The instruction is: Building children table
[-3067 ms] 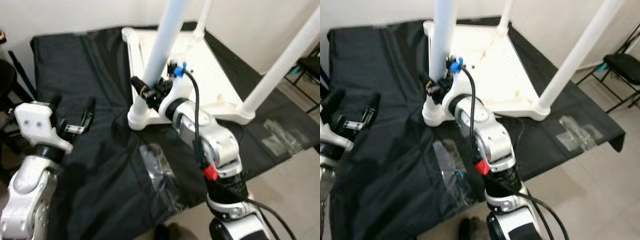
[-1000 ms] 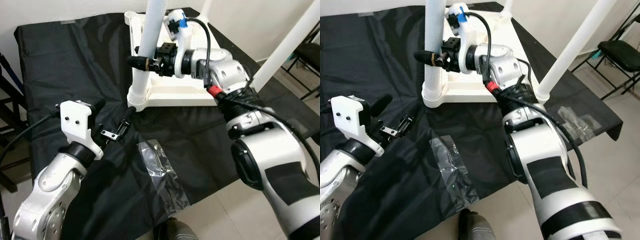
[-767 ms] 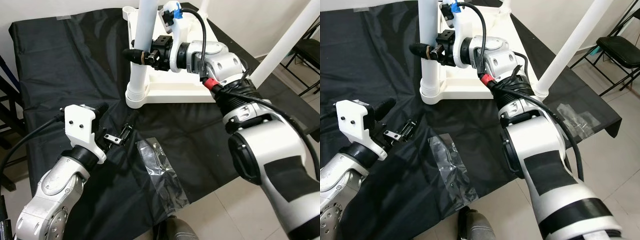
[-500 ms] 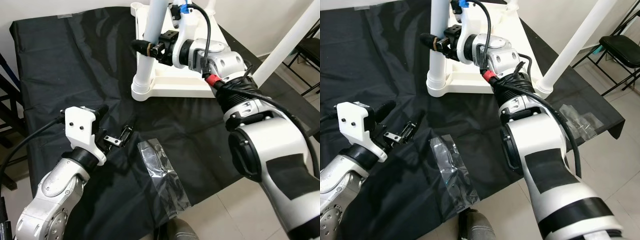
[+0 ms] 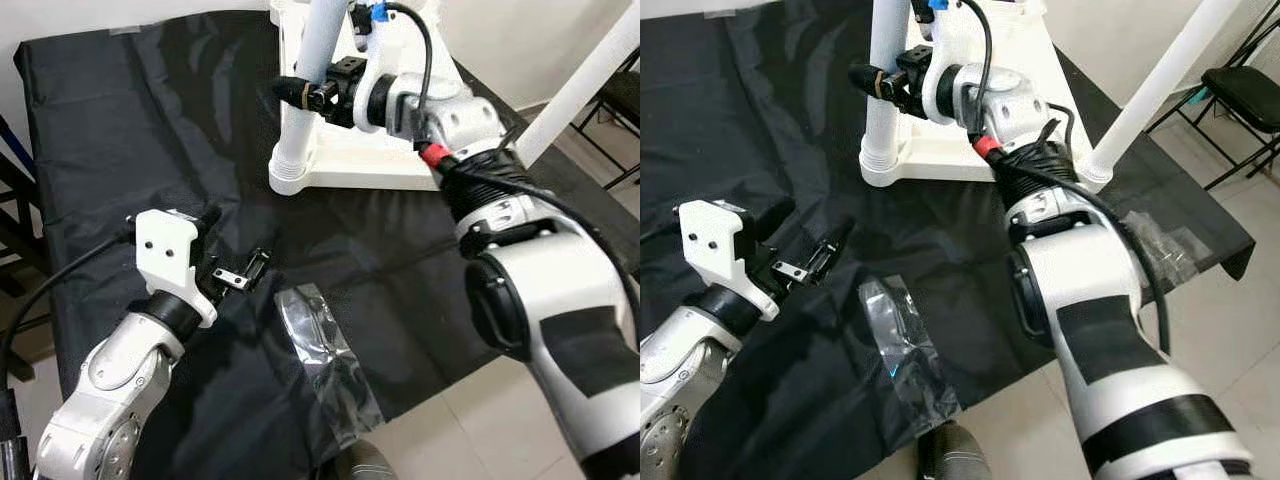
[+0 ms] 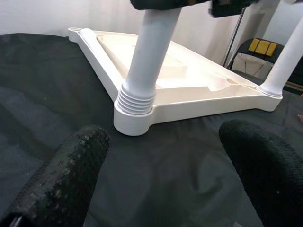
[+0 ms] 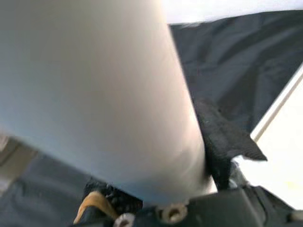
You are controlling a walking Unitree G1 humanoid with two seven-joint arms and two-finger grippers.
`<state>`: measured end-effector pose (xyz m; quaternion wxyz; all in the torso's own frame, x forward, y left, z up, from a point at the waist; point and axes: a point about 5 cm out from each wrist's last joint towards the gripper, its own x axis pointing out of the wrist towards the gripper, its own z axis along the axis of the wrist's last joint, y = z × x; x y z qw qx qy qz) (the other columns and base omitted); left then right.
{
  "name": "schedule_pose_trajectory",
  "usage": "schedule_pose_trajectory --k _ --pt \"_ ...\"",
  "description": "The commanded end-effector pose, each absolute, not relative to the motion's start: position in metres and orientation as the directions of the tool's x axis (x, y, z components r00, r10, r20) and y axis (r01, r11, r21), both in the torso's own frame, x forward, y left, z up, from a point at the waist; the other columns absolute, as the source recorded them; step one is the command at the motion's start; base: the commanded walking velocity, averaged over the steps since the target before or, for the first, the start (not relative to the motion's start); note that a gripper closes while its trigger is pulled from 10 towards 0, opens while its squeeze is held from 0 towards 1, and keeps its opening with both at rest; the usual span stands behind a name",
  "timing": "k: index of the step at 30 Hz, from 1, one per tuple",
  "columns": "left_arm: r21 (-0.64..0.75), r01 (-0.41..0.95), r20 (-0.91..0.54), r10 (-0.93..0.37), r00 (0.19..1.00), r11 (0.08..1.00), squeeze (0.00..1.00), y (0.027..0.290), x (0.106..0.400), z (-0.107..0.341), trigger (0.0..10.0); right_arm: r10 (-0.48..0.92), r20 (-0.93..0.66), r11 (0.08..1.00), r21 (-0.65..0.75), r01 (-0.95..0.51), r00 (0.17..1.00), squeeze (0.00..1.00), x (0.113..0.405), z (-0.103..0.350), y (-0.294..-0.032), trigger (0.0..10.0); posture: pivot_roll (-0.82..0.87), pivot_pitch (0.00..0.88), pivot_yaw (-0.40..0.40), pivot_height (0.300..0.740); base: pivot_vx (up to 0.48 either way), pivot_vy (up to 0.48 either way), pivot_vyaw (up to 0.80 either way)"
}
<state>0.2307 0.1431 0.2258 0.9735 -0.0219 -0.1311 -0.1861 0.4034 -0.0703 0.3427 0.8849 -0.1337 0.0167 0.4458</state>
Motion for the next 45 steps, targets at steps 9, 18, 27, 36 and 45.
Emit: schedule_pose_trajectory --k 9,18,27,36,45 --pt "0.002 0.378 0.255 -0.366 0.895 0.926 0.0 0.142 0.235 0.222 10.0 0.74 -0.509 0.475 -0.067 -0.878 0.439 0.0 0.398 0.309 -0.111 10.0 -0.08 0.248 -0.133 0.74 0.0 0.0 0.0" --pt "0.009 0.382 0.261 -0.371 0.891 0.924 0.0 0.142 0.237 0.223 10.0 0.784 -0.523 0.393 0.004 -0.919 0.333 0.0 0.389 0.325 -0.111 10.0 -0.09 0.239 -0.13 0.74 0.0 0.0 0.0" --pt "0.01 0.382 0.262 -0.371 0.891 0.924 0.0 0.142 0.239 0.222 10.0 0.828 -0.531 0.29 0.135 -0.948 0.177 0.0 0.372 0.315 -0.106 10.0 -0.09 0.23 -0.126 0.74 0.0 0.0 0.0" --pt "0.012 0.381 0.272 -0.369 0.889 0.925 0.0 0.142 0.243 0.223 10.0 0.831 -0.554 0.202 0.21 -0.957 0.054 0.0 0.345 0.302 -0.103 10.0 -0.1 0.216 -0.128 0.74 0.0 0.0 0.0" --pt "0.011 0.381 0.281 -0.368 0.886 0.925 0.0 0.142 0.245 0.223 10.0 0.827 -0.561 0.135 0.257 -0.957 -0.034 0.0 0.315 0.293 -0.095 10.0 -0.11 0.207 -0.127 0.74 0.0 0.0 0.0"
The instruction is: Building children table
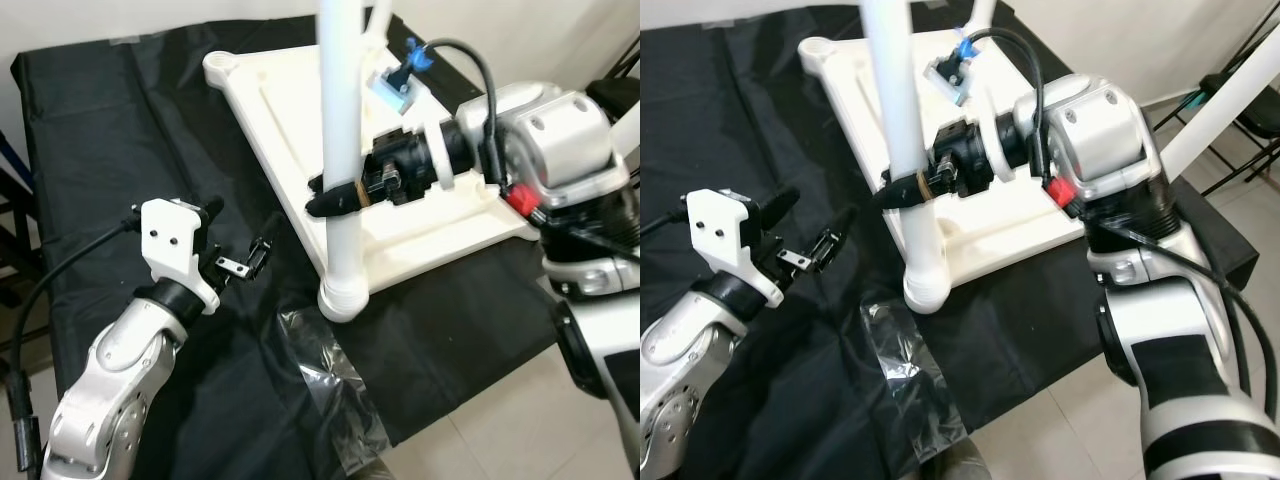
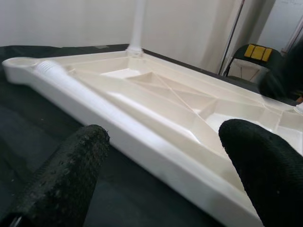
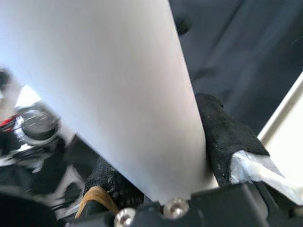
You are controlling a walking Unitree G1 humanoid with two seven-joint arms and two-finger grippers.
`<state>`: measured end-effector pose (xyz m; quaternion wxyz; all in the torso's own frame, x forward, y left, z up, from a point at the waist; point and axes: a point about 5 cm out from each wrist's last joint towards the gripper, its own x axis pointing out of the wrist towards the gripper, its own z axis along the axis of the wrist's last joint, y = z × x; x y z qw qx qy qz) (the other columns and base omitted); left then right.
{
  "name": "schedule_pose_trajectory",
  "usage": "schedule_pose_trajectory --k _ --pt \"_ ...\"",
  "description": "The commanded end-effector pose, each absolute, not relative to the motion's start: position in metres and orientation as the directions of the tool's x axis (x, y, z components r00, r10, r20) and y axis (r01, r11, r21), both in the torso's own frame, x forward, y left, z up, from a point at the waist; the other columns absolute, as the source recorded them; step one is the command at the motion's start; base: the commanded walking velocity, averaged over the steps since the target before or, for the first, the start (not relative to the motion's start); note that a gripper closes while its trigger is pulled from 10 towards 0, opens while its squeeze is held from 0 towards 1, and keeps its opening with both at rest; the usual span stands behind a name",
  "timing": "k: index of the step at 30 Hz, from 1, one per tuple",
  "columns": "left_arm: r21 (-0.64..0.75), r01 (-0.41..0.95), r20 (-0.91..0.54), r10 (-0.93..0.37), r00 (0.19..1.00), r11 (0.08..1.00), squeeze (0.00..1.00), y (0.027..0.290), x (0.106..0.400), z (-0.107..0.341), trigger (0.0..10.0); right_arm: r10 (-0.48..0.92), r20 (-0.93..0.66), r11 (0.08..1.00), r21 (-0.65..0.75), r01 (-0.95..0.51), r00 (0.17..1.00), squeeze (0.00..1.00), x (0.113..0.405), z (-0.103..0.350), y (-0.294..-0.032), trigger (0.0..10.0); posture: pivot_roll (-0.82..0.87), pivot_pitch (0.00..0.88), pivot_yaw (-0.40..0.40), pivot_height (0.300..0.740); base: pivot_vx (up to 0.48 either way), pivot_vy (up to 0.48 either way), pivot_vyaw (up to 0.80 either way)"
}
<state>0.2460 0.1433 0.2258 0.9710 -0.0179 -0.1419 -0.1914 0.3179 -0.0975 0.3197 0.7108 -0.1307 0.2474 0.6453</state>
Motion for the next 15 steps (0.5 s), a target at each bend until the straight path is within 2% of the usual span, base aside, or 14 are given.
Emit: schedule_pose_trajectory --k 1,7,8,9,10,11,12,14,15 --pt "0.011 0.381 0.283 -0.368 0.886 0.925 0.0 0.142 0.246 0.223 10.0 0.824 -0.564 0.133 0.266 -0.955 -0.043 0.0 0.312 0.291 -0.095 10.0 -0.11 0.205 -0.128 0.74 0.0 0.0 0.0" --pt "0.009 0.384 0.291 -0.37 0.882 0.923 0.0 0.141 0.248 0.223 10.0 0.807 -0.587 0.13 0.278 -0.952 -0.061 0.0 0.298 0.285 -0.099 10.0 -0.12 0.194 -0.129 0.74 0.0 0.0 0.0" --pt "0.009 0.386 0.294 -0.371 0.881 0.923 0.0 0.14 0.248 0.223 10.0 0.808 -0.589 0.157 0.224 -0.962 -0.005 0.0 0.302 0.288 -0.102 10.0 -0.12 0.189 -0.129 0.74 0.0 0.0 0.0" --pt "0.009 0.386 0.294 -0.371 0.881 0.923 0.0 0.14 0.248 0.223 10.0 0.808 -0.589 0.157 0.224 -0.962 -0.005 0.0 0.302 0.288 -0.102 10.0 -0.12 0.189 -0.129 0.74 0.0 0.0 0.0" --pt "0.008 0.387 0.296 -0.372 0.88 0.922 0.0 0.14 0.249 0.224 10.0 0.811 -0.58 0.19 0.14 -0.972 0.075 0.0 0.31 0.293 -0.103 10.0 -0.12 0.186 -0.129 0.74 0.0 0.0 0.0" --pt "0.008 0.387 0.296 -0.372 0.88 0.922 0.0 0.14 0.249 0.224 10.0 0.811 -0.58 0.19 0.14 -0.972 0.075 0.0 0.31 0.293 -0.103 10.0 -0.12 0.186 -0.129 0.74 0.0 0.0 0.0" --pt "0.008 0.388 0.297 -0.372 0.879 0.922 0.0 0.139 0.249 0.223 10.0 0.81 -0.571 0.219 0.082 -0.972 0.134 0.0 0.314 0.296 -0.104 10.0 -0.11 0.183 -0.129 0.74 0.0 0.0 0.0" --pt "0.004 0.385 0.306 -0.368 0.878 0.923 0.0 0.139 0.251 0.225 10.0 0.795 -0.496 0.355 -0.088 -0.931 0.35 0.0 0.336 0.318 -0.114 10.0 -0.1 0.166 -0.129 0.74 0.0 0.0 0.0" --pt "0.004 0.385 0.306 -0.368 0.878 0.923 0.0 0.139 0.251 0.225 10.0 0.795 -0.496 0.355 -0.088 -0.931 0.35 0.0 0.336 0.318 -0.114 10.0 -0.1 0.166 -0.129 0.74 0.0 0.0 0.0"
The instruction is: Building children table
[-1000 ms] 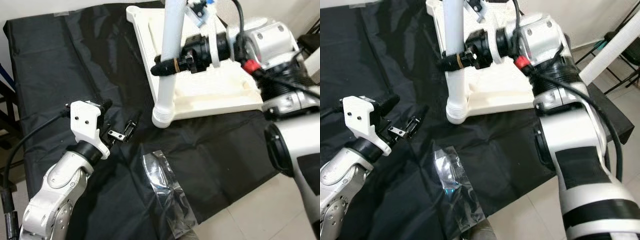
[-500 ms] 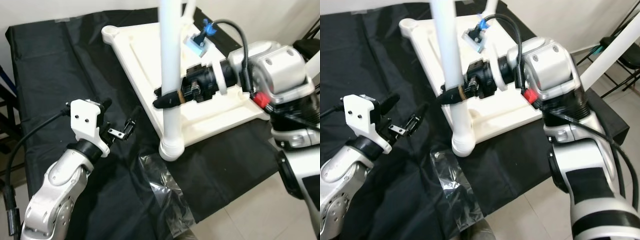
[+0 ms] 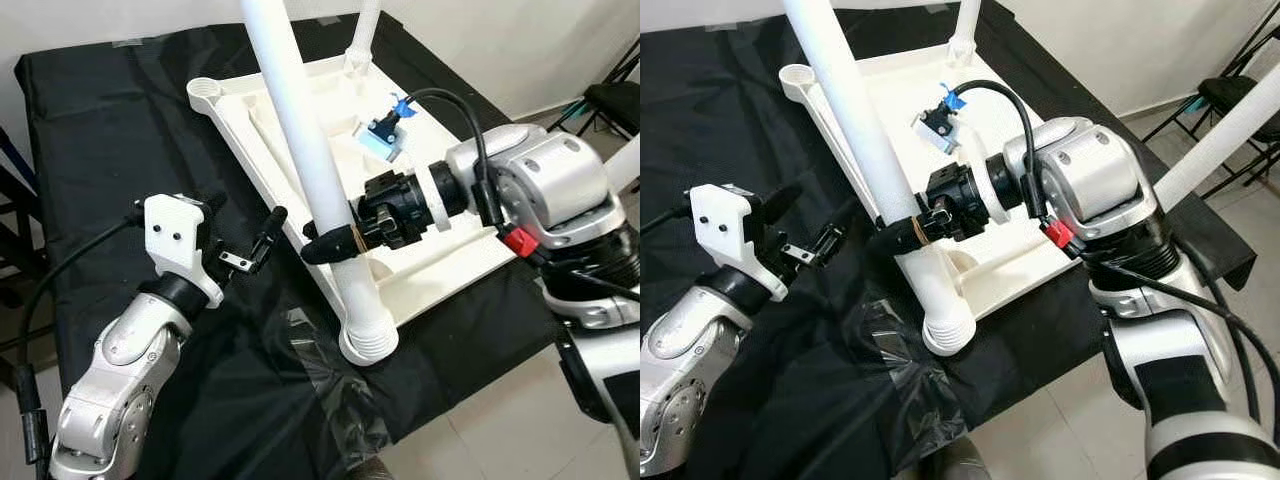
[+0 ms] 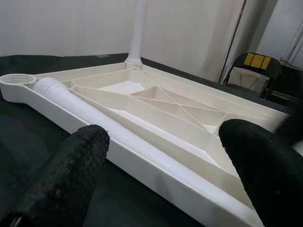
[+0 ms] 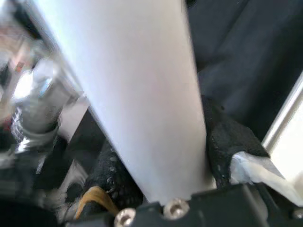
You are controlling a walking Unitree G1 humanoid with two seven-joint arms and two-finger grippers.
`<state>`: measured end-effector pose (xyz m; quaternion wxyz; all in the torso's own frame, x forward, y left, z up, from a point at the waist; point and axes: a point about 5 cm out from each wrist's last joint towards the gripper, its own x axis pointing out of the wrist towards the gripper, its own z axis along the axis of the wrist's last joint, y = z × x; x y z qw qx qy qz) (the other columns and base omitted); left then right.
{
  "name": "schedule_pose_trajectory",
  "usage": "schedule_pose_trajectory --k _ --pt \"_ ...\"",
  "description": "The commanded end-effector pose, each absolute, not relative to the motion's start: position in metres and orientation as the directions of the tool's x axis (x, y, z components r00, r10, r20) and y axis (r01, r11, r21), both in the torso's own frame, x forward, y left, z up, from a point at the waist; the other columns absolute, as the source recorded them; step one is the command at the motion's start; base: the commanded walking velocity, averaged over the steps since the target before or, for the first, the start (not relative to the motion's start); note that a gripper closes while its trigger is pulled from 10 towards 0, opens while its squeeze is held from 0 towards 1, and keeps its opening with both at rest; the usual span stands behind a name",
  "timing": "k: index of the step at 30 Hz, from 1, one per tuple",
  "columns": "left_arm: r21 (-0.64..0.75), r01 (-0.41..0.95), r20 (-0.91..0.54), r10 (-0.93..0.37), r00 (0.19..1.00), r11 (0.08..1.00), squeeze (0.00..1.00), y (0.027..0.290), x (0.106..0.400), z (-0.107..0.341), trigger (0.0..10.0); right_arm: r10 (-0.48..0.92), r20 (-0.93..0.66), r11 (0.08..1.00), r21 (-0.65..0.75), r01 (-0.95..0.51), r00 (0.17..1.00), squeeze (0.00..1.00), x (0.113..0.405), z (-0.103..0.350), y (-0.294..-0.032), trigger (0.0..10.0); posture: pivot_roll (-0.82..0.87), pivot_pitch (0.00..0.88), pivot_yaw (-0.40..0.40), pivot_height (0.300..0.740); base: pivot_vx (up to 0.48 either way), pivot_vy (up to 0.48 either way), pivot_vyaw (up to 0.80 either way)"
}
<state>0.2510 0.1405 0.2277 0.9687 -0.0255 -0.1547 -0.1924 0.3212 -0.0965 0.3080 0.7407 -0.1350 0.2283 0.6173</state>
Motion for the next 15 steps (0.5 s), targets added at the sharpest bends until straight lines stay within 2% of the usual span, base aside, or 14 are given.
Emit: schedule_pose_trajectory --k 1,3,9,15 --pt "0.004 0.385 0.306 -0.368 0.878 0.923 0.0 0.139 0.251 0.225 10.0 0.795 -0.496 0.355 -0.088 -0.931 0.35 0.0 0.336 0.318 -0.114 10.0 -0.1 0.166 -0.129 0.74 0.0 0.0 0.0" --pt "-0.007 0.379 0.319 -0.357 0.878 0.925 0.0 0.141 0.252 0.227 10.0 0.779 -0.425 0.446 -0.141 -0.884 0.461 0.0 0.344 0.344 -0.128 10.0 -0.1 0.152 -0.127 0.74 0.0 0.0 0.0" --pt "-0.045 0.376 0.344 -0.339 0.876 0.926 0.0 0.145 0.257 0.23 10.0 0.812 -0.313 0.482 -0.118 -0.868 0.493 0.0 0.335 0.383 -0.145 10.0 -0.1 0.1 -0.127 0.74 0.0 0.0 0.0" --pt "-0.047 0.429 0.346 -0.388 0.854 0.902 0.0 0.14 0.264 0.229 10.0 0.85 -0.164 0.5 -0.051 -0.865 0.501 0.0 0.333 0.398 -0.147 10.0 -0.1 0.049 -0.125 0.74 0.0 0.0 0.0"
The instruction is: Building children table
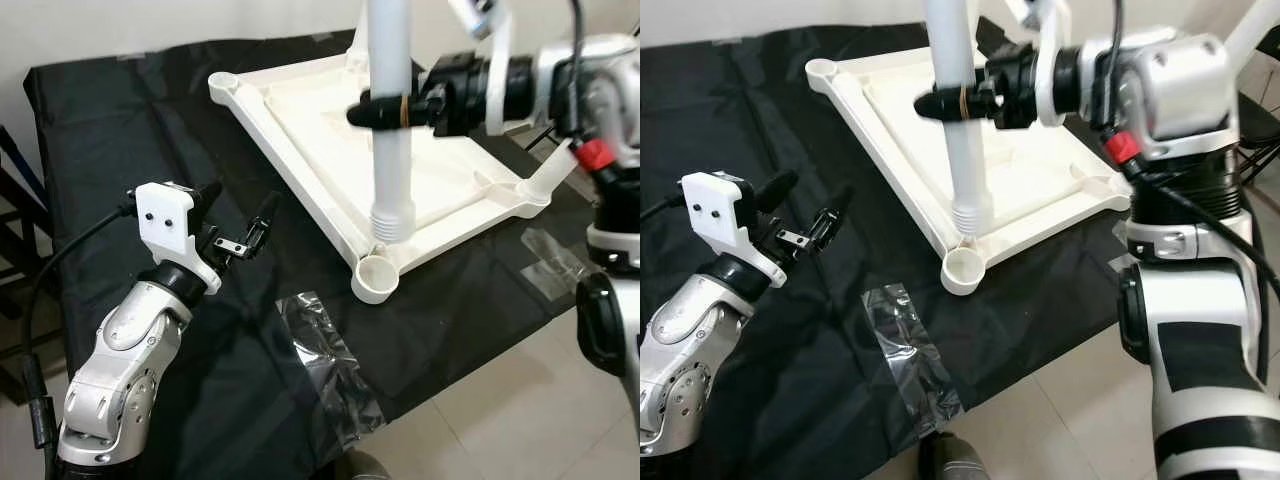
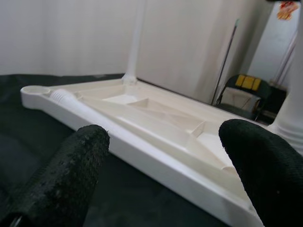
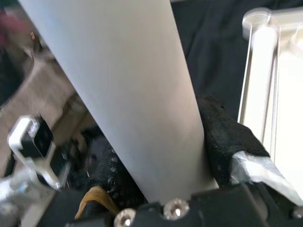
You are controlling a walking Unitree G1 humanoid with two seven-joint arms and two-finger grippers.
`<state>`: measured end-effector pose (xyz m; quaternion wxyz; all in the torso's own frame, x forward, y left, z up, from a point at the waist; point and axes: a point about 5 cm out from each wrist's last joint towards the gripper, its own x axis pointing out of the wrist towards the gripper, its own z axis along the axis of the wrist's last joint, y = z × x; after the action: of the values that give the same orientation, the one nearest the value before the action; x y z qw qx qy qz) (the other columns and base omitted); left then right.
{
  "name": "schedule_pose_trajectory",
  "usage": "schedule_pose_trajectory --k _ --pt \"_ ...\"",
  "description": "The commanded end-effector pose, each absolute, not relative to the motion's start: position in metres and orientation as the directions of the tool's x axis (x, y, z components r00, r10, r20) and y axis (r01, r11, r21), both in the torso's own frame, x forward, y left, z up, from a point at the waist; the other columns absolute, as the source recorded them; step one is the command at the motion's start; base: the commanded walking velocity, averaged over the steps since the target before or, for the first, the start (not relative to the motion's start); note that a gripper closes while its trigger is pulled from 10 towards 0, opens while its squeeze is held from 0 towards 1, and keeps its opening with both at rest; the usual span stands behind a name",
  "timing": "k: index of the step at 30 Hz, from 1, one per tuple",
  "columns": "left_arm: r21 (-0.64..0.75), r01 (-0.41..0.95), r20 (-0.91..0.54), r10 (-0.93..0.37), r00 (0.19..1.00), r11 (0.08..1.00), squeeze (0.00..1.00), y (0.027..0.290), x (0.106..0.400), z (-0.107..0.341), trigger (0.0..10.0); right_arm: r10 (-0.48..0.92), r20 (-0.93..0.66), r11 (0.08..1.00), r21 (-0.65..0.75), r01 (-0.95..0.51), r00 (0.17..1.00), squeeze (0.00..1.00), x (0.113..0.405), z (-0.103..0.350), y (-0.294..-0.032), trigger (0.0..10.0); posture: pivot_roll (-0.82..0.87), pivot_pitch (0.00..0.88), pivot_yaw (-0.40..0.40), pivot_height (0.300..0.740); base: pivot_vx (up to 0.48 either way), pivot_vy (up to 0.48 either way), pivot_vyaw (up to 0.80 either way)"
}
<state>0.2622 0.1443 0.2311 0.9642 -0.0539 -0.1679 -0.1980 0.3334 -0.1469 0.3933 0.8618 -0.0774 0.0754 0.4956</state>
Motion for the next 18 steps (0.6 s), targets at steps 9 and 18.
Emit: schedule_pose_trajectory --k 9,18 --pt "-0.091 0.39 0.285 -0.351 0.892 0.916 0.0 0.14 0.268 0.211 10.0 0.748 0.058 0.663 -0.065 -0.746 0.661 0.0 0.354 0.366 -0.141 10.0 -0.04 0.0 -0.155 0.74 0.0 0.0 0.0" --pt "-0.206 0.206 0.139 -0.18 0.974 0.957 0.0 0.168 0.244 0.157 10.0 0.728 0.156 0.664 0.084 -0.743 0.668 0.0 0.336 0.284 -0.094 10.0 0.0 0.0 -0.142 0.74 0.0 -0.351 0.0"
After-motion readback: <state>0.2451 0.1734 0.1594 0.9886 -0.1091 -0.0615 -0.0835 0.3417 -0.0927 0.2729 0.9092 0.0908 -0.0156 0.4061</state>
